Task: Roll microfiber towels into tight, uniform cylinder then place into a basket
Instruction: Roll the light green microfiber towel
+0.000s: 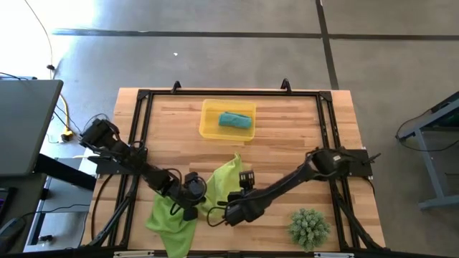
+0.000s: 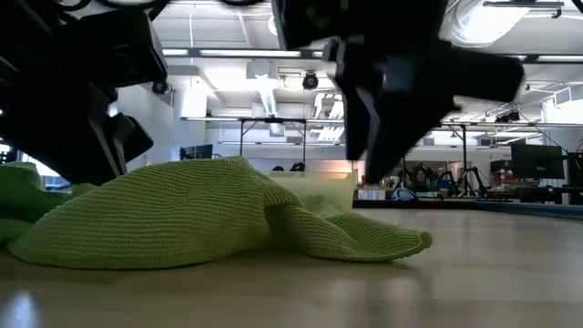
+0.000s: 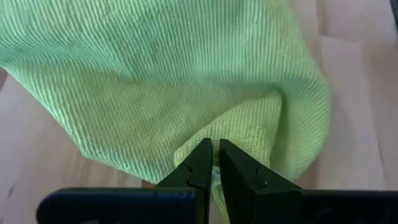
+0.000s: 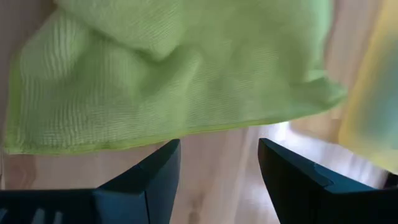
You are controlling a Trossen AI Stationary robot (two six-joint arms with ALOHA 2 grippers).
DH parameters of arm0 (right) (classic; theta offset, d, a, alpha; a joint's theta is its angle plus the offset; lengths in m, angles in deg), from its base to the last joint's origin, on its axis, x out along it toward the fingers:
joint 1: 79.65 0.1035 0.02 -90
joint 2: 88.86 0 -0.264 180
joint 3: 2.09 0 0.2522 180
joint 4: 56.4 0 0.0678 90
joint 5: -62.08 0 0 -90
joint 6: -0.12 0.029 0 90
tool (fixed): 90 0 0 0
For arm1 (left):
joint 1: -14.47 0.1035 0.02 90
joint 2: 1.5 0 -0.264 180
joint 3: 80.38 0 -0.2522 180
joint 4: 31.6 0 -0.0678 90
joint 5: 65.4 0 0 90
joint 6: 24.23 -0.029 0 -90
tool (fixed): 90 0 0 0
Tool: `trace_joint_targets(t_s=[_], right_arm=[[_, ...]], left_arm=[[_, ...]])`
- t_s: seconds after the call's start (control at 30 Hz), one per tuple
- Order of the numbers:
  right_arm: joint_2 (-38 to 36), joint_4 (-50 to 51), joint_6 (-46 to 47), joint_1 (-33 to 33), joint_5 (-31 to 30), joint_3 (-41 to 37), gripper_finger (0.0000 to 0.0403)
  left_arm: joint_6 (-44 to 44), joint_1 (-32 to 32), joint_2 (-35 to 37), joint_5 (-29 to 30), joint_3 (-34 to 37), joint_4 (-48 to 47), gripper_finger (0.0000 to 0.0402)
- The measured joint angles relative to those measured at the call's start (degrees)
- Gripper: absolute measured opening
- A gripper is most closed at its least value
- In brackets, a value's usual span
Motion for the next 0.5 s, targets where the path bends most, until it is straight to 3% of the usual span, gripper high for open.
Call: trace_joint_targets(t_s=[0.17, 0.37, 0.5], right_arm=[[1.60, 1.92, 1.76, 0.54, -0.73, 0.00, 0.0208], [1.58, 16.58, 9.19, 2.01, -9.49, -0.48, 0.0208], [-1.91, 13.41, 13.29, 1.85, -11.15, -10.15, 0.0208]], left_arm=[[0.52, 0.48, -2.91, 0.96, 0.00, 1.34, 0.0019], [1.98, 0.52, -5.33, 2.48, -0.19, 4.00, 0.0019], [1.17, 0.90, -5.56, 3.89, -0.11, 4.96, 0.0019]])
